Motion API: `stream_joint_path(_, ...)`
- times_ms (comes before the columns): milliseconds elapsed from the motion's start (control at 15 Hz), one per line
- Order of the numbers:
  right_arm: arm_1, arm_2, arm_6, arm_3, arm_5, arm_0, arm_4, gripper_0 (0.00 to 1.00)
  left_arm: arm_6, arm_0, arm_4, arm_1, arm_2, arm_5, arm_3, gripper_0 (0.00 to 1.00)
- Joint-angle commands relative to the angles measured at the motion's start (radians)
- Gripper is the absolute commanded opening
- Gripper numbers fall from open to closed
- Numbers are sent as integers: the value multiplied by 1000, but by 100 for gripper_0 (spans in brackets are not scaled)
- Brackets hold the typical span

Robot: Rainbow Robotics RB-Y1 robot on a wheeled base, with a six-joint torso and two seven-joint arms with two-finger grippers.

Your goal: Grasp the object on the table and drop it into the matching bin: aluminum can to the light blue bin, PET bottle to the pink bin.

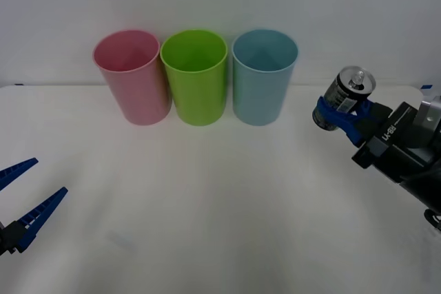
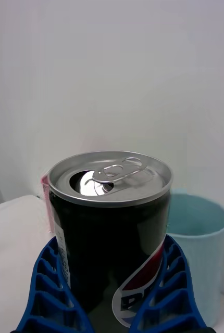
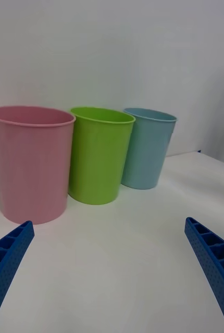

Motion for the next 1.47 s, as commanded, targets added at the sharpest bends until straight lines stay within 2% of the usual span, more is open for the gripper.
stream_joint_path(67, 1, 7, -98, 4, 57, -62, 67, 0, 0, 0, 0, 0, 0, 0, 0, 100)
stream_joint_path(200, 1, 24, -149, 33, 80, -118, 93, 0, 0, 0, 0, 0, 0, 0, 0, 100)
stream_joint_path(467, 19, 46, -158, 174, 85, -275, 133, 0, 0, 0, 0, 0, 0, 0, 0, 100)
stream_joint_path(1000, 171, 43, -189, 485, 100, -575, 351, 0, 0, 0, 0, 0, 0, 0, 0, 100)
stream_joint_path(1467, 272, 40, -193, 643, 157, -715, 501, 0, 0, 0, 0, 0, 0, 0, 0, 100)
